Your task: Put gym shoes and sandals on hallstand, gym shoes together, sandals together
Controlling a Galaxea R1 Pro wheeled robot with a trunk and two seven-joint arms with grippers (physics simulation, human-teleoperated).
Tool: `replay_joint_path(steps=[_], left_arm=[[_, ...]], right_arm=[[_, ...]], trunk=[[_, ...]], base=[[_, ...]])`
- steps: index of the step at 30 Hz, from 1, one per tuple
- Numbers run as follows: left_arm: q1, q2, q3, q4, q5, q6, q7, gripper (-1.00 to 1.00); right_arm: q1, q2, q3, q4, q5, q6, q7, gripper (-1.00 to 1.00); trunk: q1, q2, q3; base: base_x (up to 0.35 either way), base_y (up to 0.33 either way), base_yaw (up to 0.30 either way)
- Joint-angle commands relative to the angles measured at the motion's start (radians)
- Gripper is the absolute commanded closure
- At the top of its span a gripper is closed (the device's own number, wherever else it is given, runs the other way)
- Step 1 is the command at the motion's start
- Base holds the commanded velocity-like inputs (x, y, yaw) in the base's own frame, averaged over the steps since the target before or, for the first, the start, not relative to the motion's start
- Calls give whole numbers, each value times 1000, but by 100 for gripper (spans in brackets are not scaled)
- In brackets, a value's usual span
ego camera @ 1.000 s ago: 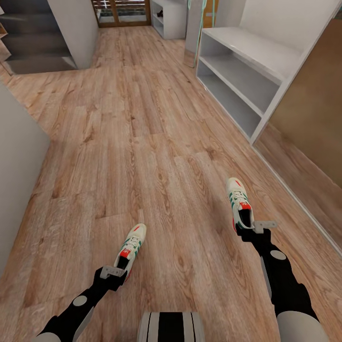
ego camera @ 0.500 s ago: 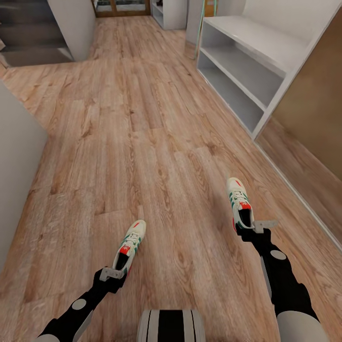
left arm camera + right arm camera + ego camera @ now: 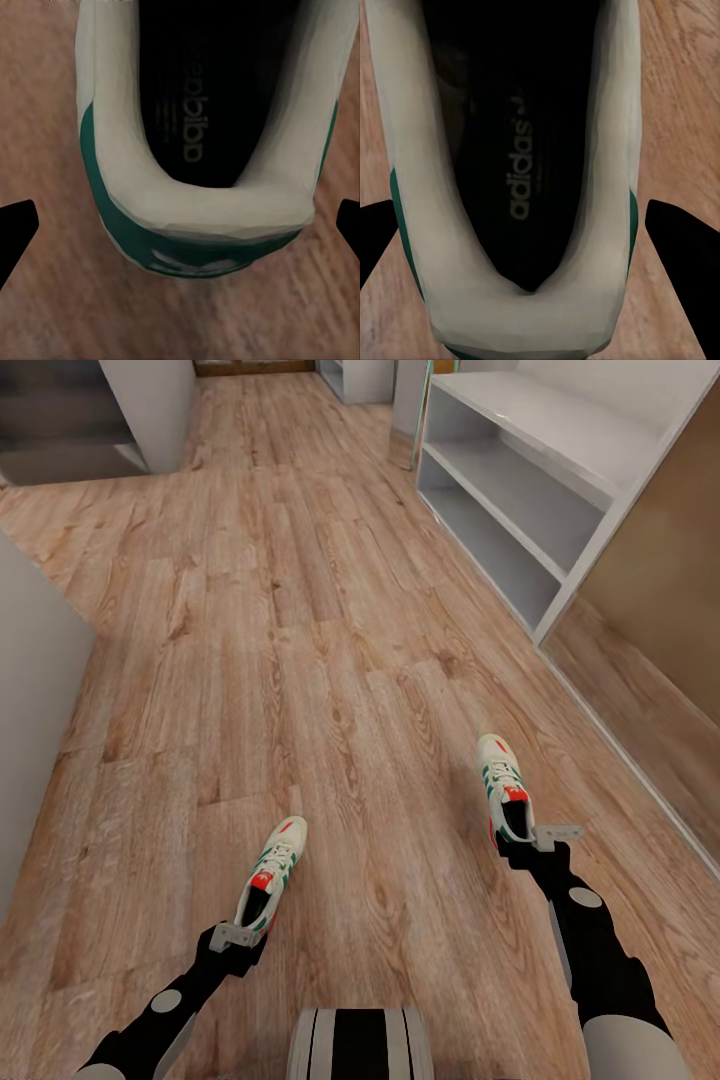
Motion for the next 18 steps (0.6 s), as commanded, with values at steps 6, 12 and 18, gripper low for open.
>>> replay_joint_path(steps=[6, 12, 18], left_arm=[[0, 1, -4, 1, -6, -5, 3, -100], [0, 1, -4, 1, -5, -5, 3, -100], [0, 2, -4, 1, -4, -5, 3, -100]], right_arm=[[0, 1, -3, -2, 8, 4, 7, 100], [0, 1, -3, -1, 8, 4, 7, 100], [0, 1, -3, -1, 8, 4, 7, 100]], trunk=[[3, -2, -24], [4, -2, -35], [4, -2, -35]], base=[[0, 0, 0], [0, 0, 0], [0, 0, 0]])
